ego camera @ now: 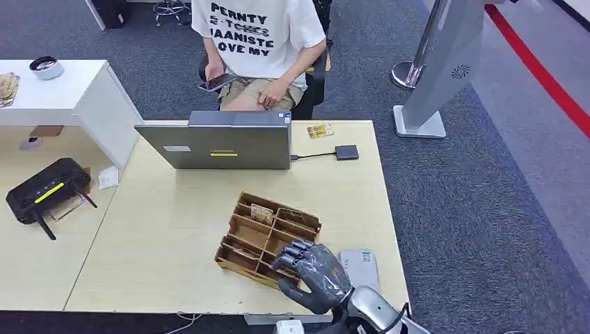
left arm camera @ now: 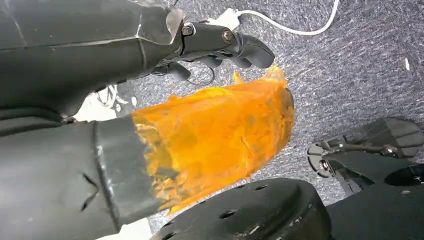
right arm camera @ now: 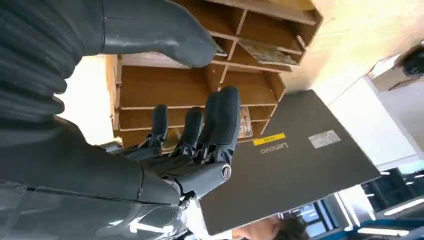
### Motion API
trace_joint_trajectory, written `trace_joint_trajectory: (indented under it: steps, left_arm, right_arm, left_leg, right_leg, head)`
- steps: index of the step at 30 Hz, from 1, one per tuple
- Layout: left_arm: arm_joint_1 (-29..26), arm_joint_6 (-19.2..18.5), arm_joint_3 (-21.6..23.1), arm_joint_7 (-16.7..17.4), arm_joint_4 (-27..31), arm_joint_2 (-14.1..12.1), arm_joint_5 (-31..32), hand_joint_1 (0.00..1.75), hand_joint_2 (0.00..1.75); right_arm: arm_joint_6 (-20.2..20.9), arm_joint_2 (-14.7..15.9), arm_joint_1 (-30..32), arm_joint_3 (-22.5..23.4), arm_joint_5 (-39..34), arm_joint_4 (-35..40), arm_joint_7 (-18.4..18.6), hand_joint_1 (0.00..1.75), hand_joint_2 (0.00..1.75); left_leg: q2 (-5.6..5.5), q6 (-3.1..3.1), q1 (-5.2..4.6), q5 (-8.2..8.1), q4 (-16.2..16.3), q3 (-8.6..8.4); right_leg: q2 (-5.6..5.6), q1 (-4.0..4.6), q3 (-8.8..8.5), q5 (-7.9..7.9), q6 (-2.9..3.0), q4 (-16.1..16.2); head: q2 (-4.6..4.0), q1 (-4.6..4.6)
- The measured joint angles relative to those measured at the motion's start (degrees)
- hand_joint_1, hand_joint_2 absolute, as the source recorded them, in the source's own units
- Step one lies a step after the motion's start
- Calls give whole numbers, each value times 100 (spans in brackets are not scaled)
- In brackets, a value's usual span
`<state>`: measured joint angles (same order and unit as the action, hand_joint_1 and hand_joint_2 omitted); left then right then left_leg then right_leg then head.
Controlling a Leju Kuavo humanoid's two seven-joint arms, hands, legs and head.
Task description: Pass the card to the sensor for recognition and then transmit it.
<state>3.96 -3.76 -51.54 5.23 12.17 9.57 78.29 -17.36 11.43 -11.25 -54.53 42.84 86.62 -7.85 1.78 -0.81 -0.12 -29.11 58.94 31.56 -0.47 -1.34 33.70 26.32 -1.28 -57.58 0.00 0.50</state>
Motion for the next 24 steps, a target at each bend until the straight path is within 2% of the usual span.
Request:
trace_joint_trajectory:
  steps: [12,24]
  left_arm:
    - [0,0,0,-22,0,0,4,0,0]
    - [0,6,0,-35,2,0,-2,0,0]
  right_arm:
    - [136,-20,-73,-123,-177,-4,-42,96,175]
    - [77,-22,-134,-186,231,-92,170,93,175]
  left_leg:
    - [0,0,0,0,0,0]
    - [0,0,0,0,0,0]
  right_leg:
    - [0,0,0,0,0,0]
    - [0,0,0,0,0,0]
  head:
    - [0,0]
    - [0,0]
